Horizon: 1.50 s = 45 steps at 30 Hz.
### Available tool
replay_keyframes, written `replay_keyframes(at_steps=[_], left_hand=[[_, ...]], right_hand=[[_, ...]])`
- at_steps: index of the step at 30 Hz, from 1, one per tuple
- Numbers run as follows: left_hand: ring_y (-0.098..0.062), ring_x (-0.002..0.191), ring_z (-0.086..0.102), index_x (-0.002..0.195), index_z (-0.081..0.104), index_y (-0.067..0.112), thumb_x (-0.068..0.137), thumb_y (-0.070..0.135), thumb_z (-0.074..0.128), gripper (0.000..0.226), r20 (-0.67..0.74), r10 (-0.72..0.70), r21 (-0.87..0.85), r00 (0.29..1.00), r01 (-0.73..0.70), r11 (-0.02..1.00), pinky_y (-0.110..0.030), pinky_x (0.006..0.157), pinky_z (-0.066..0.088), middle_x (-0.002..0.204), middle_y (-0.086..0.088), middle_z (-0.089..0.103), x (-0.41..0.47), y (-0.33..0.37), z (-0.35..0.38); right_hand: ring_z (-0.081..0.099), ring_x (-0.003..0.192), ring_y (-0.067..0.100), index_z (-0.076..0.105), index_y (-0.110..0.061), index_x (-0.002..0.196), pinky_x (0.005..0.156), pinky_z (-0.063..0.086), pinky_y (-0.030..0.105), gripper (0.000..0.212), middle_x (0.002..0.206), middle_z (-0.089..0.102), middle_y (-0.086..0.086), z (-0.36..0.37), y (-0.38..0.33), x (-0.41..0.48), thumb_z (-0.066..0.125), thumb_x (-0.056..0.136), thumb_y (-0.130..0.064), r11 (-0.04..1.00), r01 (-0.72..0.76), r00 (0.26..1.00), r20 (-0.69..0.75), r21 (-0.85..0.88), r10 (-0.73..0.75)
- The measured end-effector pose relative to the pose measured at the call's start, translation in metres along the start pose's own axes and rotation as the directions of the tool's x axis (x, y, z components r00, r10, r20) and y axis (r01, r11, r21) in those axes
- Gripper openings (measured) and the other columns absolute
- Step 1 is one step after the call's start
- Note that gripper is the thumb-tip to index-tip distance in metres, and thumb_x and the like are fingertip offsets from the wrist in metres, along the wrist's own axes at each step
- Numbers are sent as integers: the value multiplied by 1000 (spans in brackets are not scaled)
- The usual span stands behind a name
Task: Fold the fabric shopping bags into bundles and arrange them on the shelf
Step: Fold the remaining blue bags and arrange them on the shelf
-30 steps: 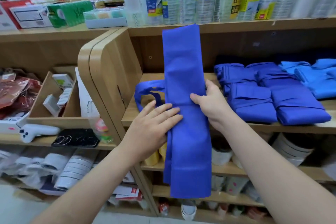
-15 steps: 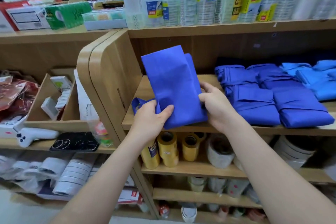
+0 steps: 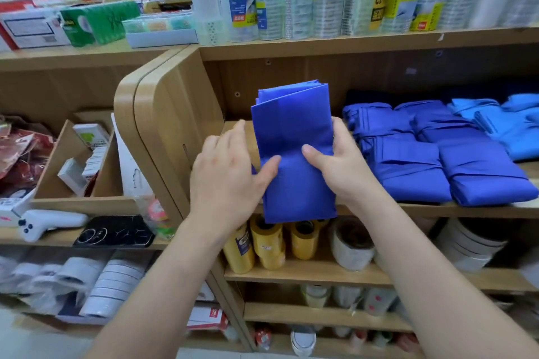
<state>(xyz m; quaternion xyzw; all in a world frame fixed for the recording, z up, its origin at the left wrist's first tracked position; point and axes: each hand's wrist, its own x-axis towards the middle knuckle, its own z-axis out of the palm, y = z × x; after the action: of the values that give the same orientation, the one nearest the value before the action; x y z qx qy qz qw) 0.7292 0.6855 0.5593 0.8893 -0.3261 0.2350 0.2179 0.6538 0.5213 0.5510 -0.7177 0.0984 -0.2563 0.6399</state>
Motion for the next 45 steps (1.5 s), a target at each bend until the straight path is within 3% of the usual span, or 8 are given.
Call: replay_keyframes(at_steps=[4,10,15,18,23,33,38,45], left_hand=[[-15,111,64,135,46,22,95,36,60,44,497,-66,-773,865,477,418,-35,90,55,122,7,65,11,8,2],[-11,110,63,132,48,28,98,24,58,35,520,-41,-756,853,483,442,-37,91,54,122,7,64,-7,16,23],[-16,99,69,127,49,20,84,23,76,51,468,-147,-848,872,489,204,-30,73,56,117,-5,66,-6,23,15],[-11,93,66,122,53,28,81,27,78,48,241,-229,-886,943,310,344,-22,70,56,112,2,64,5,30,6],[-7,79,63,97,62,18,88,26,72,15,57,-270,-886,961,173,430,-20,67,53,92,3,66,12,39,2],[-18,96,69,130,46,32,87,17,72,52,437,-151,-859,887,461,223,-36,73,61,115,-1,64,12,31,-7],[-19,98,70,134,43,39,91,9,67,58,347,-181,-860,920,390,329,-38,73,61,116,0,67,0,24,-3],[-8,141,33,135,51,44,86,-20,45,80,191,211,-681,959,-25,732,-36,111,39,149,15,37,-24,-11,-23]], right_hand=[[69,100,15,53,-17,122,84,58,33,24,114,69,1,5,-5,-5,56,98,-14,968,-113,991,95,223,94],[60,77,-8,55,-17,111,68,48,13,21,91,63,-13,7,-12,-4,52,100,-35,997,52,986,-159,49,-44],[58,85,-9,50,-26,120,74,44,9,24,103,60,-16,8,-11,-9,56,99,-17,979,190,978,-71,-81,-195],[54,104,-8,46,-31,131,89,43,9,34,118,53,-21,12,-13,-11,50,101,-14,956,266,964,11,-124,-266],[55,78,0,47,-23,108,72,50,29,6,87,56,-14,22,-14,-13,44,104,-24,934,317,942,-58,-168,-330],[55,82,-3,53,-20,108,73,46,14,9,92,56,-18,15,-10,-6,55,99,-20,926,328,906,-217,-189,-365],[66,98,23,56,-23,121,80,59,39,29,108,67,7,-1,-11,5,65,93,-18,999,48,999,25,10,-49],[65,93,16,61,-21,107,74,58,30,17,108,66,3,-17,-16,19,62,94,-11,1000,17,988,-154,6,-15]])
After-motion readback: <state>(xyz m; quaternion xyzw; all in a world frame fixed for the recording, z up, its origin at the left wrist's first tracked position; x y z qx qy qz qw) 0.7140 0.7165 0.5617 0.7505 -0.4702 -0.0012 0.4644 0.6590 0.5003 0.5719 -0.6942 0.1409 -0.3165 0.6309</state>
